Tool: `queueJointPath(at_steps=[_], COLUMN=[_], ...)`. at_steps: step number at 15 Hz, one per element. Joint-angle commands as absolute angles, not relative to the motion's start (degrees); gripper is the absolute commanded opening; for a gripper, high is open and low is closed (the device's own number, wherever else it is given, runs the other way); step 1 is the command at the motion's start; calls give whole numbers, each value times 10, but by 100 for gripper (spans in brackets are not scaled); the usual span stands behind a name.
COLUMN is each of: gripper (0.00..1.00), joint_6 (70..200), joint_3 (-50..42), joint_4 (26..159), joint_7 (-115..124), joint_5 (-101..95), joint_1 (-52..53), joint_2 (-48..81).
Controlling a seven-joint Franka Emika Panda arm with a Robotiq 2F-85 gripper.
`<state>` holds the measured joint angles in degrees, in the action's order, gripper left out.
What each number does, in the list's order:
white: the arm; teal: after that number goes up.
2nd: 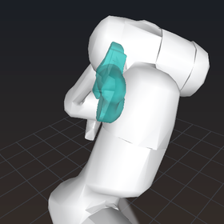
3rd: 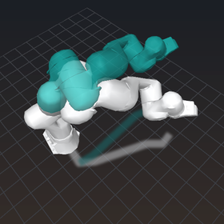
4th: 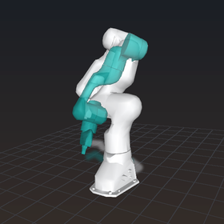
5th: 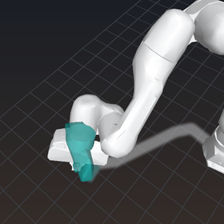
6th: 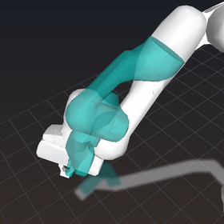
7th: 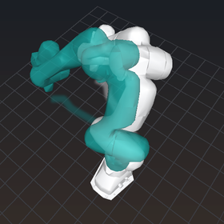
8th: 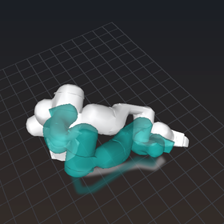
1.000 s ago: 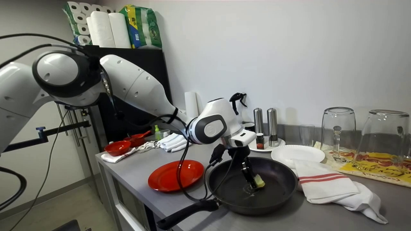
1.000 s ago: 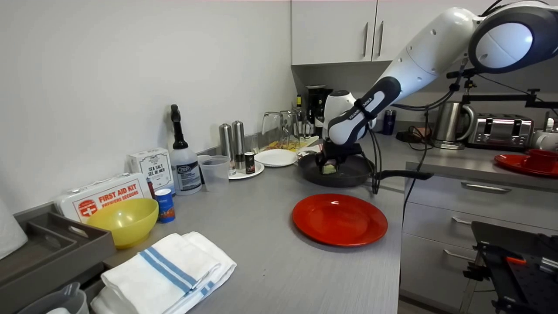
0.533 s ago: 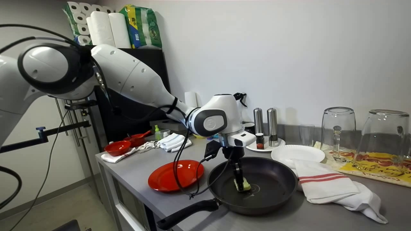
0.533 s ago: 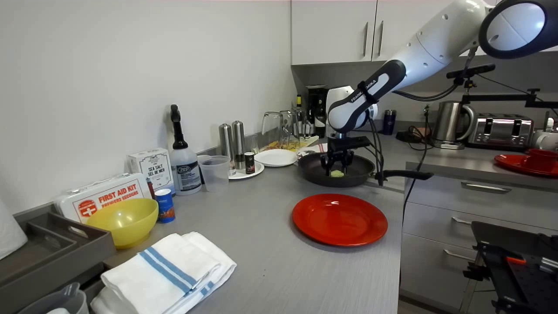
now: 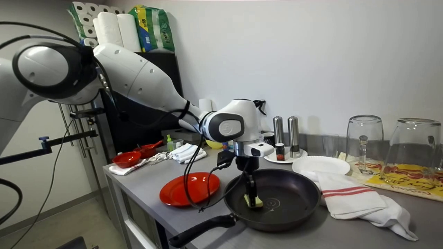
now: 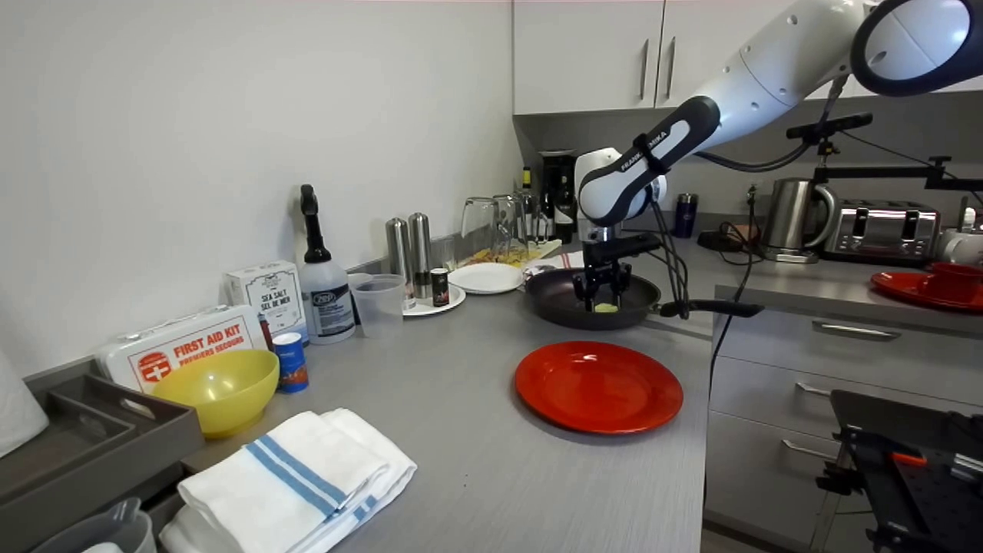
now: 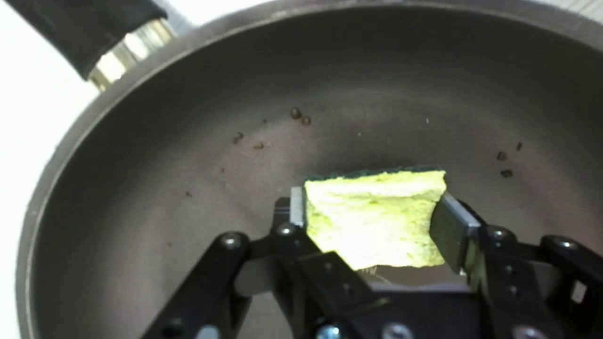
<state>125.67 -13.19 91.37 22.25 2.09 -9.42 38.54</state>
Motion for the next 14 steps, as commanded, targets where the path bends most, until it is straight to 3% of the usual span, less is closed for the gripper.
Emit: queueJointPath(at_steps=[1,6,14], gripper=[39,39,39], joint_6=[1336,1444,1417], joint_3=[-149,-136,-111], joint_4=[946,1007,1129], joint_7=[221,166,61], joint_5=[-34,-72,-29], joint_1=[-60,-47,-87], joint_2=[344,252,136])
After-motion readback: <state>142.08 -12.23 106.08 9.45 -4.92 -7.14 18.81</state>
